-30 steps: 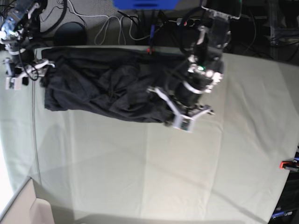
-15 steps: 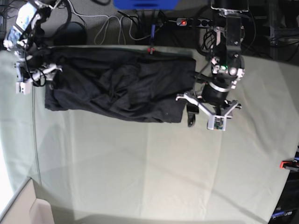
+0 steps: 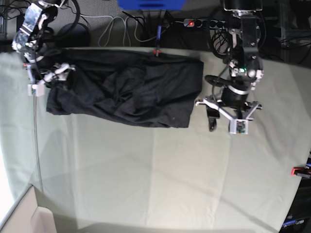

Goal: Layout the t-shirt on the table in an organized manner, then fold the t-shirt properly
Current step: 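Sweep the left gripper across the folded shirt, then lift it away, then grasp the shirt's end with the right gripper and fold it over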

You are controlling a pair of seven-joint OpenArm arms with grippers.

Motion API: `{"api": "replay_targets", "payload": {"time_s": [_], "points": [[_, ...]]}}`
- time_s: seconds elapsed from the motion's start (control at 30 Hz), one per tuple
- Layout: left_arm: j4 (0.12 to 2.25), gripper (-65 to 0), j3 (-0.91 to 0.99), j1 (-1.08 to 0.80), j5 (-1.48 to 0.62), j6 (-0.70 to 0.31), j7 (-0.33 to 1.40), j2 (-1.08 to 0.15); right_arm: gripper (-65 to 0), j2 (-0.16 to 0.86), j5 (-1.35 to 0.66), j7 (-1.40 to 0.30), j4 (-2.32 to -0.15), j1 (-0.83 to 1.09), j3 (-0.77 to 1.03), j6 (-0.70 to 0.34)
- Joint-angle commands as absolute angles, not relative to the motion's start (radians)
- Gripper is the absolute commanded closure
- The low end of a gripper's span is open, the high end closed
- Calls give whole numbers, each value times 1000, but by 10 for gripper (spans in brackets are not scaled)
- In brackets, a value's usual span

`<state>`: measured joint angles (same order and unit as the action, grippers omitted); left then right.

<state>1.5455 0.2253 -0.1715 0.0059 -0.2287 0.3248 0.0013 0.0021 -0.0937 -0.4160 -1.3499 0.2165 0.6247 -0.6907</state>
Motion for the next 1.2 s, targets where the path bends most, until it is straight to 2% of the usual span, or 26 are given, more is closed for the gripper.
{"api": "replay_targets", "payload": {"time_s": [0.0,0.1,0.27,0.3,0.47,0.7,0.97,1.17], "points": [[1561,-334,240,-165,-1,-228,303,-1,-416,1,-91,-444,-1354,225,607,-698],[1561,-334,285,-166,-1,-229,303,1,-292,1,-91,-444,-1354,226,579,-698],[1561,-334,351,-170,-1,-231,303,1,-27,1,-91,-444,-1353,223,575,-698],[1561,-334,363,-177,-1,-231,303,1,0,1,-88,-444,-1353,222,575,-698],[1563,-334,375,-188,-1,-231,303,-1,0,5,-91,-444,-1394,223,582,-698],[1577,-334,377,-229,-1,-231,302,-1,0,-77,-91,-446,-1690,283,565,-698],[1626,-334,475,-292,-1,-232,303,-44,0,-120,-87,-449,-1863,348,358,-698],[1661,-335,611,-321,-1,-234,303,-44,0,-128,-85,-582,-1900,349,183,-698]]}}
